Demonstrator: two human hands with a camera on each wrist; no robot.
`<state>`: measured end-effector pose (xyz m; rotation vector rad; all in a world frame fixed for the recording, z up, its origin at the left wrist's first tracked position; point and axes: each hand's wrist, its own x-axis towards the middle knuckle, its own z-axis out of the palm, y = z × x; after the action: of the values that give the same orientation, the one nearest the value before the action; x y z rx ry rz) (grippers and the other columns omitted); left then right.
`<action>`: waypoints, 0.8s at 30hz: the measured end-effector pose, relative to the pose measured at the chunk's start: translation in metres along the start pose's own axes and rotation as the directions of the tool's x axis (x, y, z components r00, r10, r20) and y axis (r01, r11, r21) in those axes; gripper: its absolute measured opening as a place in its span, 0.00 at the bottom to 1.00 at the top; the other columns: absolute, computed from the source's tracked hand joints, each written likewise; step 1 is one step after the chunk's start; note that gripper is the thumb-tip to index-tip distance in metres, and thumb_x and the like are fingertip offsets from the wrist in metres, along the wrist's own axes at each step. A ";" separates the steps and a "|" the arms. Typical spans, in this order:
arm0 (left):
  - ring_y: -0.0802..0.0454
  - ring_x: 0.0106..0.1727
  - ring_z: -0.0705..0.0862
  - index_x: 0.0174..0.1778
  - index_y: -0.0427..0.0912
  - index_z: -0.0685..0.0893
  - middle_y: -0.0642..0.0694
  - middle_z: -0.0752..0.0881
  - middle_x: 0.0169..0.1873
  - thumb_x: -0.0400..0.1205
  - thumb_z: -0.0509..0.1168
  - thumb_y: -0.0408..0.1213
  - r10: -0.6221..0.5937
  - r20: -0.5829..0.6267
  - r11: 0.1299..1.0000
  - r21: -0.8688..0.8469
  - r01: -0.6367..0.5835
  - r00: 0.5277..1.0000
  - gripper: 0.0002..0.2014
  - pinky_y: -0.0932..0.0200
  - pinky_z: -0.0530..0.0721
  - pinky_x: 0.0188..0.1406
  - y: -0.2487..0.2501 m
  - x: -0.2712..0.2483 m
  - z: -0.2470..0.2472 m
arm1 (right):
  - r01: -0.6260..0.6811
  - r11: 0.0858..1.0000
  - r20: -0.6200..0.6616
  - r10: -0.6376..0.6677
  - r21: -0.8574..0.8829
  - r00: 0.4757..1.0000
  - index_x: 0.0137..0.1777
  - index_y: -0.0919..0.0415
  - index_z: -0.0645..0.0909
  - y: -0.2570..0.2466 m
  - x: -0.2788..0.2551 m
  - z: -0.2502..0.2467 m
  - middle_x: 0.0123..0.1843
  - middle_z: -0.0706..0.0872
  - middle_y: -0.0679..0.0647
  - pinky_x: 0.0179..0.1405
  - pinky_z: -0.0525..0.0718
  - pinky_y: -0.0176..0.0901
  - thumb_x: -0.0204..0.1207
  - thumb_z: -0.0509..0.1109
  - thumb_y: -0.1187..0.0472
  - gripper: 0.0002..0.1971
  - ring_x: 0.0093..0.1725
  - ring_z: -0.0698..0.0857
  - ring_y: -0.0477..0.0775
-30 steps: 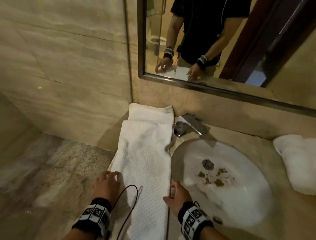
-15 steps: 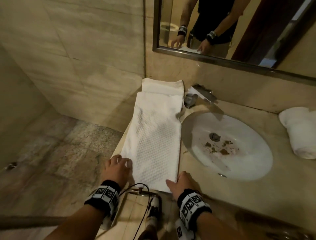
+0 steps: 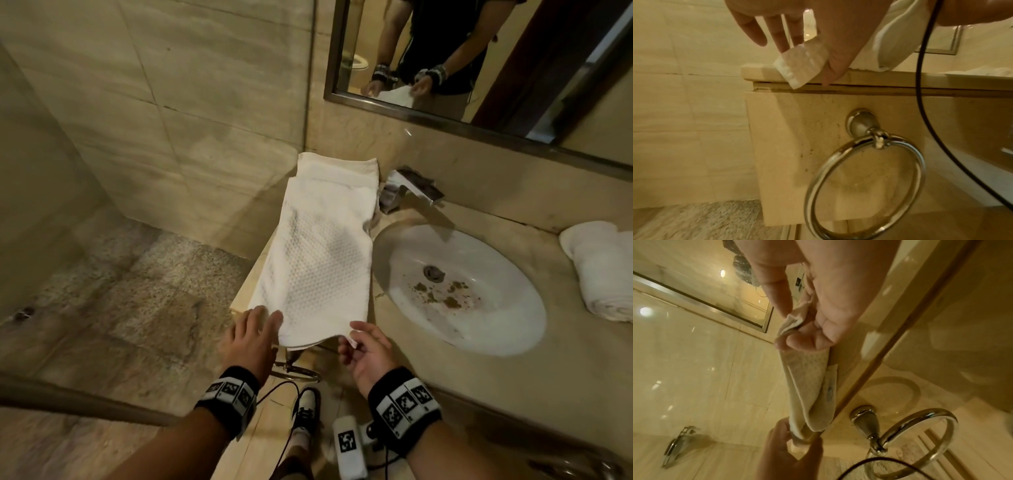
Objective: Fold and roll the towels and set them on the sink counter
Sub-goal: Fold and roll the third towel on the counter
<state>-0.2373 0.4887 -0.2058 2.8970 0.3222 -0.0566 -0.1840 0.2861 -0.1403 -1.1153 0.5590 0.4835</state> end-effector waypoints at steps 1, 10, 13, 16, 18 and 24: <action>0.38 0.64 0.80 0.62 0.56 0.74 0.43 0.82 0.63 0.63 0.79 0.39 0.010 -0.036 1.000 -0.012 -0.011 0.999 0.32 0.37 0.80 0.55 -0.001 0.005 -0.004 | -0.018 1.000 0.026 0.018 0.011 0.999 0.52 0.64 0.77 -0.002 -0.001 0.000 0.31 0.85 0.64 0.23 0.80 0.41 0.78 0.56 0.77 0.12 0.28 0.83 0.56; 0.39 0.51 0.85 0.53 0.45 0.86 0.45 0.87 0.50 0.77 0.56 0.47 0.181 -0.204 0.979 -0.059 -0.197 0.962 0.18 0.41 0.82 0.47 -0.040 0.027 -0.008 | 0.053 0.988 0.008 -0.053 -0.146 0.999 0.51 0.64 0.77 0.002 0.007 -0.011 0.39 0.89 0.63 0.30 0.83 0.40 0.76 0.67 0.78 0.10 0.36 0.87 0.55; 0.44 0.59 0.82 0.64 0.49 0.77 0.45 0.83 0.60 0.73 0.60 0.59 0.278 -0.169 0.959 -0.004 -0.282 0.946 0.27 0.42 0.82 0.55 -0.025 0.016 -0.005 | 0.095 0.980 -0.014 -0.098 -0.173 0.995 0.47 0.64 0.78 0.002 0.013 -0.008 0.37 0.89 0.61 0.31 0.82 0.41 0.76 0.68 0.76 0.07 0.36 0.87 0.56; 0.45 0.62 0.78 0.66 0.50 0.75 0.46 0.80 0.63 0.69 0.64 0.66 0.329 -0.188 0.939 -0.036 -0.342 0.925 0.33 0.44 0.75 0.61 0.002 0.005 0.006 | 0.122 0.981 -0.004 -0.125 -0.153 0.992 0.47 0.64 0.78 0.000 0.015 0.000 0.37 0.90 0.61 0.33 0.81 0.43 0.76 0.68 0.76 0.07 0.37 0.87 0.57; 0.46 0.62 0.75 0.65 0.50 0.75 0.48 0.78 0.63 0.68 0.67 0.63 0.299 -0.225 0.944 -0.069 -0.322 0.927 0.32 0.47 0.68 0.61 0.017 0.005 0.011 | 0.130 0.983 0.005 -0.131 -0.132 0.991 0.47 0.65 0.78 -0.002 0.014 0.003 0.37 0.90 0.62 0.34 0.81 0.45 0.75 0.69 0.76 0.07 0.37 0.87 0.58; 0.44 0.59 0.73 0.52 0.48 0.83 0.45 0.84 0.54 0.60 0.76 0.45 -0.023 -0.325 0.964 -0.257 -0.065 0.946 0.24 0.41 0.72 0.56 0.026 0.021 0.005 | 0.148 0.985 0.067 -0.142 -0.087 0.988 0.46 0.66 0.78 -0.010 0.006 0.004 0.36 0.89 0.62 0.31 0.83 0.44 0.75 0.68 0.76 0.06 0.35 0.87 0.56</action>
<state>-0.2114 0.4669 -0.2059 2.6330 0.3255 0.4405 -0.1723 0.2868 -0.1359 -1.2159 0.4028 0.4183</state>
